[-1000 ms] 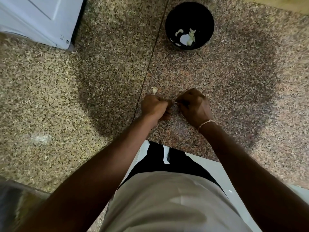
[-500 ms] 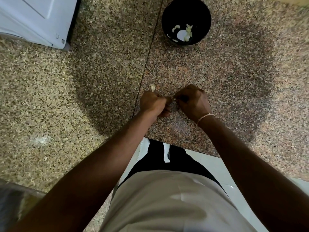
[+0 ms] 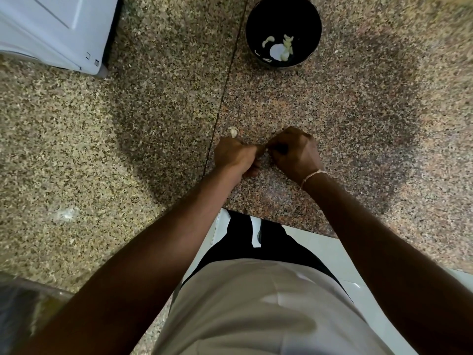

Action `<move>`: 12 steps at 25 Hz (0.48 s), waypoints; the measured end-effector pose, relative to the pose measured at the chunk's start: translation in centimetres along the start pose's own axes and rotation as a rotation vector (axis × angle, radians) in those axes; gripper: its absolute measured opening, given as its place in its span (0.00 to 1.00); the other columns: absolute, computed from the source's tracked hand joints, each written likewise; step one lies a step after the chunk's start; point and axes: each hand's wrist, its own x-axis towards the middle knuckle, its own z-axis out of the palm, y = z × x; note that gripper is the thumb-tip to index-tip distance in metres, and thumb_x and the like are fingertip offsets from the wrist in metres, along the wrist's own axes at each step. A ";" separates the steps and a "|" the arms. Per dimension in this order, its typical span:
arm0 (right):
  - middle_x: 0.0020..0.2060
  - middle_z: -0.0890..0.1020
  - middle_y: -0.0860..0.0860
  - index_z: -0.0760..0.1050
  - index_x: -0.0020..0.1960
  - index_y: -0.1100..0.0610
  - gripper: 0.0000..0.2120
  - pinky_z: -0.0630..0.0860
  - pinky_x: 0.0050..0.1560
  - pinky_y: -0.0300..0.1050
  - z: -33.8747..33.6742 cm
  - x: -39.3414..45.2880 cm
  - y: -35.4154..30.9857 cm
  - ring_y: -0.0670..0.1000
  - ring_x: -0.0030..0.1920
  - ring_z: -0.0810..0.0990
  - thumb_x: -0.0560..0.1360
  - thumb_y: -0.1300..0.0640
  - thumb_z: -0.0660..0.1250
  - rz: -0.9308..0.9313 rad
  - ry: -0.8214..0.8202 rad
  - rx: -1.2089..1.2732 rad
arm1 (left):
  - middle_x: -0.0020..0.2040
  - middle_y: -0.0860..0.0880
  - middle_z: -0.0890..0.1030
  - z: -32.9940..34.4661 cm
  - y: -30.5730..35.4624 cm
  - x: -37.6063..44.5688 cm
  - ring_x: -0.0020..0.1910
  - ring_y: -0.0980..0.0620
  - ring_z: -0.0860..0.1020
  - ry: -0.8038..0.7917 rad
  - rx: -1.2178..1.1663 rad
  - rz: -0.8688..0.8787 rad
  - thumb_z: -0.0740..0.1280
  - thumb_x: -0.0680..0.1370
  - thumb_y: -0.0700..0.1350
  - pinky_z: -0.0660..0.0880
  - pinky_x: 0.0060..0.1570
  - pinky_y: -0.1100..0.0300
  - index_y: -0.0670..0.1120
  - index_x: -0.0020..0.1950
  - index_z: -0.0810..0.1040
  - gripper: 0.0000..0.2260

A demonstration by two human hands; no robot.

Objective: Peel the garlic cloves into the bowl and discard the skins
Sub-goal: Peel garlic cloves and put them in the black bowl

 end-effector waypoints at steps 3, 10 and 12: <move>0.46 0.84 0.56 0.86 0.50 0.59 0.07 0.82 0.43 0.52 0.1 -0.1 0.0 0.55 0.44 0.82 0.75 0.64 0.70 -0.022 0.004 -0.016 | 0.32 0.43 0.85 0.0 0.0 -0.1 0.30 0.43 0.86 -0.003 0.000 0.004 0.77 0.76 0.41 0.84 0.31 0.49 0.37 0.47 0.85 0.08; 0.45 0.83 0.57 0.85 0.49 0.62 0.07 0.80 0.41 0.55 0.2 -0.4 0.1 0.56 0.43 0.81 0.75 0.66 0.69 -0.072 0.011 -0.026 | 0.33 0.41 0.86 -0.2 0.9 0.5 0.29 0.44 0.85 -0.037 -0.027 -0.070 0.77 0.77 0.40 0.81 0.27 0.56 0.36 0.47 0.85 0.07; 0.44 0.83 0.57 0.85 0.49 0.62 0.07 0.80 0.42 0.53 0.2 -0.6 -0.1 0.57 0.43 0.81 0.74 0.66 0.70 -0.065 0.020 -0.027 | 0.33 0.42 0.86 -0.1 0.9 0.5 0.29 0.44 0.85 -0.044 -0.022 -0.067 0.77 0.76 0.40 0.81 0.27 0.56 0.36 0.46 0.85 0.07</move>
